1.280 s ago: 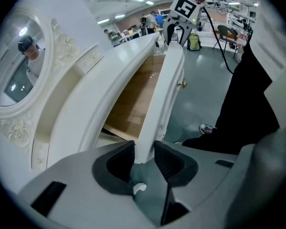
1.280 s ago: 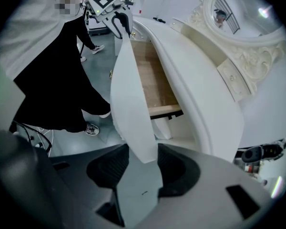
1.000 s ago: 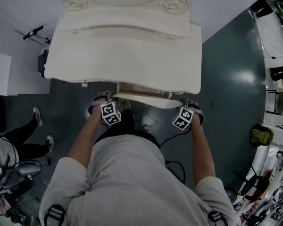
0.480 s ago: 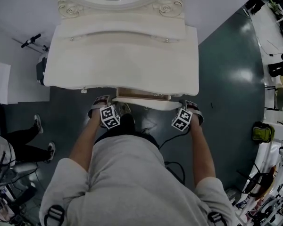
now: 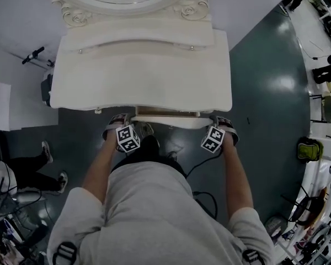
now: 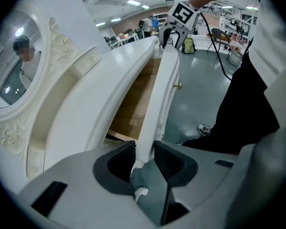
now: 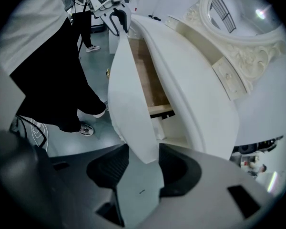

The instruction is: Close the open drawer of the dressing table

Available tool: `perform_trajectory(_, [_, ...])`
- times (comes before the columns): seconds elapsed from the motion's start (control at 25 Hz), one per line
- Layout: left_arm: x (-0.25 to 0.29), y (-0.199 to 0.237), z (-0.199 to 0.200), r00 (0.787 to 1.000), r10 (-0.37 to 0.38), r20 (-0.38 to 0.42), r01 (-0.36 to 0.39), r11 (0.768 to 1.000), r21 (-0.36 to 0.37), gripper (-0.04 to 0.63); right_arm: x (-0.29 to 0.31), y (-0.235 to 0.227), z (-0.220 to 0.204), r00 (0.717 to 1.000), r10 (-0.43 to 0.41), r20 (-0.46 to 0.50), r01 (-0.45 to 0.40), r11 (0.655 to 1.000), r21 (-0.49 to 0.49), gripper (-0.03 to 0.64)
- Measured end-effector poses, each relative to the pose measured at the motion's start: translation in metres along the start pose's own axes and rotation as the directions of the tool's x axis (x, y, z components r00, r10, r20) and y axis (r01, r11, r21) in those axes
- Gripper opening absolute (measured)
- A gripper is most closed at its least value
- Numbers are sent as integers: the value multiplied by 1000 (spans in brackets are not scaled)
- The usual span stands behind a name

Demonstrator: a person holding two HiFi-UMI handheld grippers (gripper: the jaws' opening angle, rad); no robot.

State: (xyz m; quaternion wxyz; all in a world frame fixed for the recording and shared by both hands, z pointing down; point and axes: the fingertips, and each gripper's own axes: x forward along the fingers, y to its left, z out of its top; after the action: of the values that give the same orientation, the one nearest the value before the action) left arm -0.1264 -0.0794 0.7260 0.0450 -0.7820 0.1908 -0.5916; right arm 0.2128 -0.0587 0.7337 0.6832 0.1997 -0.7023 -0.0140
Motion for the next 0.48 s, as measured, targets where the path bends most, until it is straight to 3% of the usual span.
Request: perform_trajectory(0.48, [4,5,2,1000,-3,-2,3,1000,0,127,4,-5,0,1000,-21,4,21,1000,7,195])
